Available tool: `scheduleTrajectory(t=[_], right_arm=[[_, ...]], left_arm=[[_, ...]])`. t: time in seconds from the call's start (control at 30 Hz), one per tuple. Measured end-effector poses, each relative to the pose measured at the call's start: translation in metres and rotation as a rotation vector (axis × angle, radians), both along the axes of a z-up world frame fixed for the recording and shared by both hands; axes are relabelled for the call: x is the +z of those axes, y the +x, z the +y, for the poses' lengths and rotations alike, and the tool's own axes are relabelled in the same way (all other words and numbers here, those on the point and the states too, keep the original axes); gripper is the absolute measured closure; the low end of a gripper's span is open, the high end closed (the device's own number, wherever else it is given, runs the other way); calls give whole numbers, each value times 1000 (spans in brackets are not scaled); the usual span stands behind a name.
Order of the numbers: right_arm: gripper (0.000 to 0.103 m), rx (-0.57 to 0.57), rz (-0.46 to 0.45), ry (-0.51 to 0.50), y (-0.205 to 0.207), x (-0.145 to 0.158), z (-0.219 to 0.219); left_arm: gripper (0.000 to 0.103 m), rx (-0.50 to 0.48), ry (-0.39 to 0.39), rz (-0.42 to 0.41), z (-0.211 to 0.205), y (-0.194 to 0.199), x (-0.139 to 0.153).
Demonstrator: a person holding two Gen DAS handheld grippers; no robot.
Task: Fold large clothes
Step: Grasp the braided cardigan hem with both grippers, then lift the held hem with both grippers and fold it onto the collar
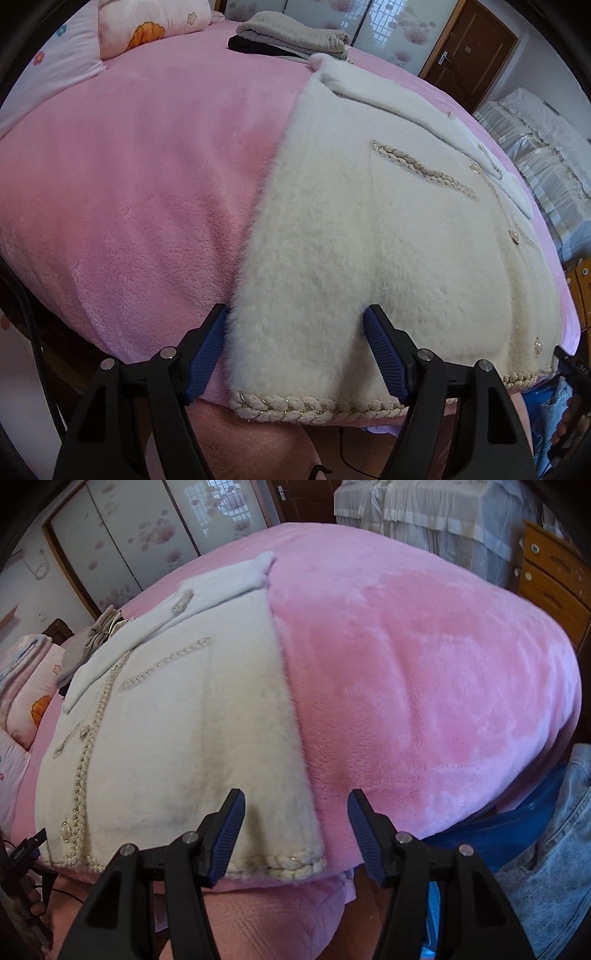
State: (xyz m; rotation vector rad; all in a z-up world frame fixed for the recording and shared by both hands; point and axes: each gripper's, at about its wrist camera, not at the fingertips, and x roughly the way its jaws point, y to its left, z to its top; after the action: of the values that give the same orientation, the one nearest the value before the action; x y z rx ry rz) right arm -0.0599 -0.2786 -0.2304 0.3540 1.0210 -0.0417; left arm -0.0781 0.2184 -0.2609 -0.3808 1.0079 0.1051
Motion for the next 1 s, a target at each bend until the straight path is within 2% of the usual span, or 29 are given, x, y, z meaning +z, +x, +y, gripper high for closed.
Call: scheduleTrajectory(t=[0.07, 0.13, 0.23, 0.5, 0.63, 0.67, 0.7, 0.77, 0.8, 0.83, 0.9, 1.0], right_arm=[[58, 25, 15, 45, 2, -9, -2], [60, 45, 20, 63, 3, -13, 1], [60, 59, 25, 44, 5, -15, 6], [58, 60, 28, 59, 9, -21, 7], [58, 79, 31, 21, 12, -21, 13], [63, 91, 36, 14, 14, -20, 15], [69, 108, 42, 15, 15, -19, 17], [88, 137, 56, -15, 17, -13, 23], [90, 152, 61, -40, 17, -10, 27], [92, 165, 65, -70, 17, -5, 32], [93, 193, 50, -96, 14, 7, 38], [93, 216, -13, -59, 11, 36, 40]], left_arm=[[29, 6, -24, -2, 5, -2, 0], [29, 7, -19, -3, 4, -4, 0], [29, 17, -14, -2, 4, -6, 3], [29, 28, -67, 21, 13, -12, -1], [29, 2, -46, 41, 9, -6, -2], [31, -3, -30, 44, 6, -4, -1], [44, -16, -21, 40, 2, -3, 0], [59, -37, 23, 50, -7, -1, 4], [77, -56, 49, 59, -13, 0, 7], [87, -71, 65, 66, -18, 1, 11], [93, -94, 99, 90, -27, 6, 24], [94, -102, 48, 76, -30, 11, 50]])
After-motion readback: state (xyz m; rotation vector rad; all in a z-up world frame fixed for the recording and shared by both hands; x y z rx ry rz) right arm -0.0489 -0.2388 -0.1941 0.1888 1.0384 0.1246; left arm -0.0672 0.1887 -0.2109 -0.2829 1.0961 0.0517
